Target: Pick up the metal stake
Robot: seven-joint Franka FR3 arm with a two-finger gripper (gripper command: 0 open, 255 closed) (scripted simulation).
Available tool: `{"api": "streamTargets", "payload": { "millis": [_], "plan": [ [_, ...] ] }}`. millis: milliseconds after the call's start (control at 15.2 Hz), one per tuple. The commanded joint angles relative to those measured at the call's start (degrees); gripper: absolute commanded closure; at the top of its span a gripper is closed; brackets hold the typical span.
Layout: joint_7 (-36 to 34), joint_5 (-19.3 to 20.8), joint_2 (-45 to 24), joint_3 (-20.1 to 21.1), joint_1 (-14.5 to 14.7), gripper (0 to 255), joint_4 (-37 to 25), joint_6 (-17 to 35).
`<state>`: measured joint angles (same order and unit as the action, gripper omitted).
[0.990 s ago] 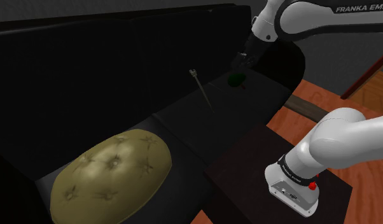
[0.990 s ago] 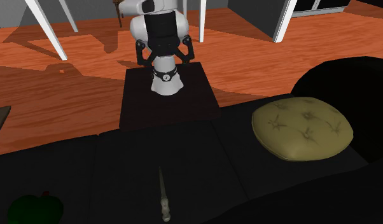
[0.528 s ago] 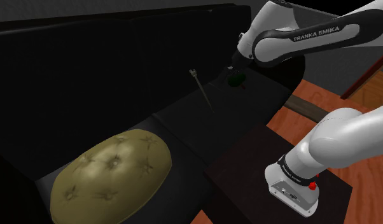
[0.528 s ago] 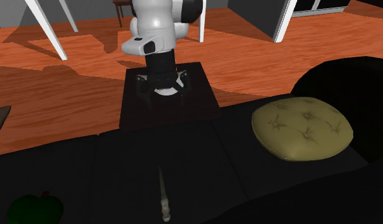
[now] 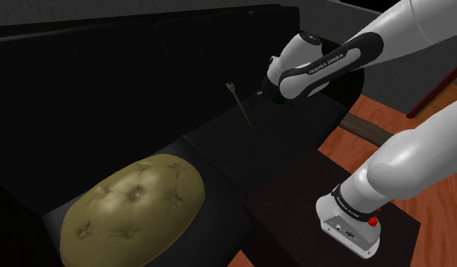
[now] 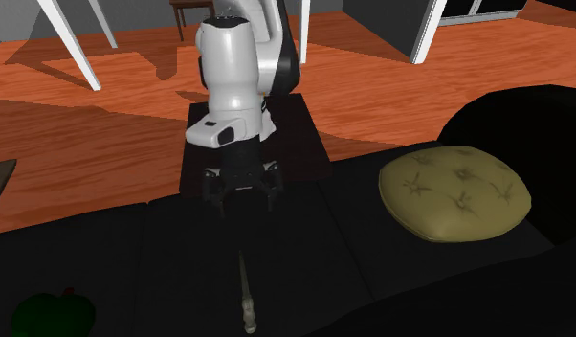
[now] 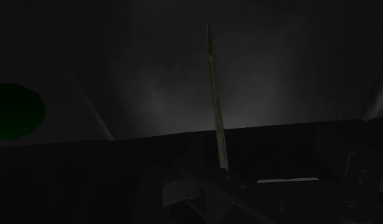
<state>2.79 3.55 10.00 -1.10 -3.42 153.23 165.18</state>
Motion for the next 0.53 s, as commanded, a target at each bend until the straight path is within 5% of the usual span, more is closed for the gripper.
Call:
{"api": "streamTargets", "payload": {
  "millis": [0, 330, 462],
  "plan": [
    [0.1, 1.3, -6.0, -0.2, -0.7, 0, -1.8, 6.0],
    [-5.5, 10.5, -19.7, -3.6, -0.2, 0, -8.2, 17.2],
    [-5.3, 10.5, -22.6, -5.4, 1.4, 0, -9.9, 19.4]
  ]
}}
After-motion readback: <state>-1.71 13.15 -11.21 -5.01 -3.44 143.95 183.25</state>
